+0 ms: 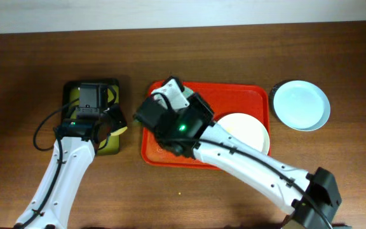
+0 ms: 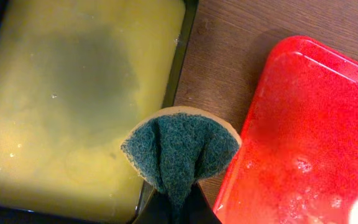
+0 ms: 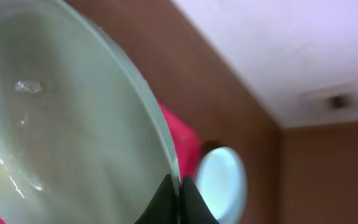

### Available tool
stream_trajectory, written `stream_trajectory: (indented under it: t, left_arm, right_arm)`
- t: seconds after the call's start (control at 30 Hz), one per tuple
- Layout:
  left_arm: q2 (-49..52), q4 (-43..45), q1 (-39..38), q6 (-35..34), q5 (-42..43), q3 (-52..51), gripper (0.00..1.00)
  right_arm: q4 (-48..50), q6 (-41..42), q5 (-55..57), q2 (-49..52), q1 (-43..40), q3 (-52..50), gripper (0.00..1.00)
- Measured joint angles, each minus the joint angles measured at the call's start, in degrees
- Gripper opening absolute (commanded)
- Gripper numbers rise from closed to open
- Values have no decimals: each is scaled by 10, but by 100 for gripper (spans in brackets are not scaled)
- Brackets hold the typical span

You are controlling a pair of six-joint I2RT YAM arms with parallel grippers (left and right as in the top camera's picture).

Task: Clean dirty plates on tray and stack at the side
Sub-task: 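Lift the light green plate with the right gripper and stack it on the blue plate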

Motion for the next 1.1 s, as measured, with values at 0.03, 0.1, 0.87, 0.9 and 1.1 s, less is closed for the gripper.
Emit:
stream_trajectory:
  t: [0.03, 0.1, 0.87, 0.9, 1.1]
  left_arm:
    - [0, 0, 0, 0, 0, 0, 0]
    - [0, -2, 0, 0, 0, 0, 0]
    - [0, -11, 0, 0, 2, 0, 0]
    - [0, -11, 0, 0, 2, 0, 0]
    - [0, -12, 0, 0, 2, 0, 0]
  right_arm:
    - [0, -26, 43, 0, 10, 0, 4]
    - [0, -80, 132, 0, 23, 0, 4]
    - [-32, 179, 80, -13, -67, -38, 4]
    - [-26, 187, 82, -13, -82, -42, 4]
    - [-29, 132, 144, -5, -134, -56, 4]
